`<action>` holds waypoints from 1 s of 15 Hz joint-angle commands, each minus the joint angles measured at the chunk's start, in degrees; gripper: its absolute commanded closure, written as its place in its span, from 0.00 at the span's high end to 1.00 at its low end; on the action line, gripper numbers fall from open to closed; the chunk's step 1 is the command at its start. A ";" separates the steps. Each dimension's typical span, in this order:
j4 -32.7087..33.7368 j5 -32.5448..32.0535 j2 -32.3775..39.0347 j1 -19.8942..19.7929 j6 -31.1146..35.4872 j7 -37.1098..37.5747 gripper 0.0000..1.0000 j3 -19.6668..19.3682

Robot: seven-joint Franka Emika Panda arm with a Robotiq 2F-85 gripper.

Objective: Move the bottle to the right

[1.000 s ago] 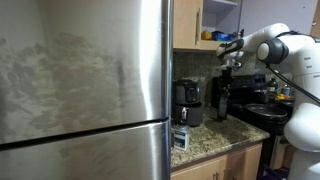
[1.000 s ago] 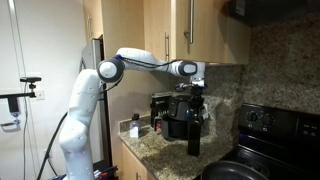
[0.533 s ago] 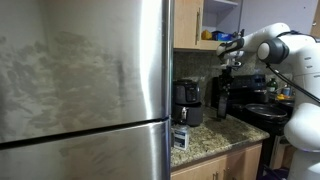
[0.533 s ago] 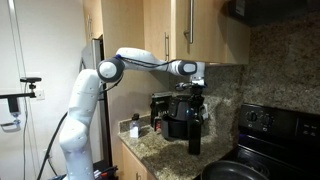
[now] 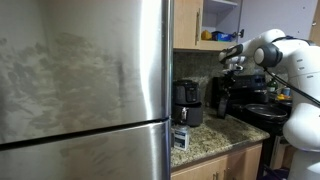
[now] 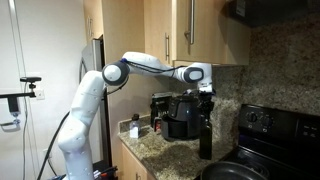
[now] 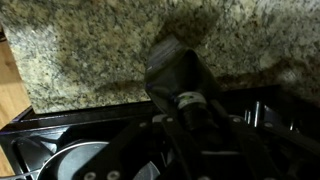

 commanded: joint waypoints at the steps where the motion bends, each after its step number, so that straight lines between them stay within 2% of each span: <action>1: 6.36 -0.18 7.48 -1.02 3.06 2.44 0.11 -0.82; 5: 7.83 -1.58 9.40 -1.12 4.95 4.71 0.11 -1.76; 11: 6.75 -2.00 8.41 -0.45 4.87 3.27 0.11 -1.28; 15: 6.02 -7.45 6.39 1.76 2.04 5.45 0.11 -2.88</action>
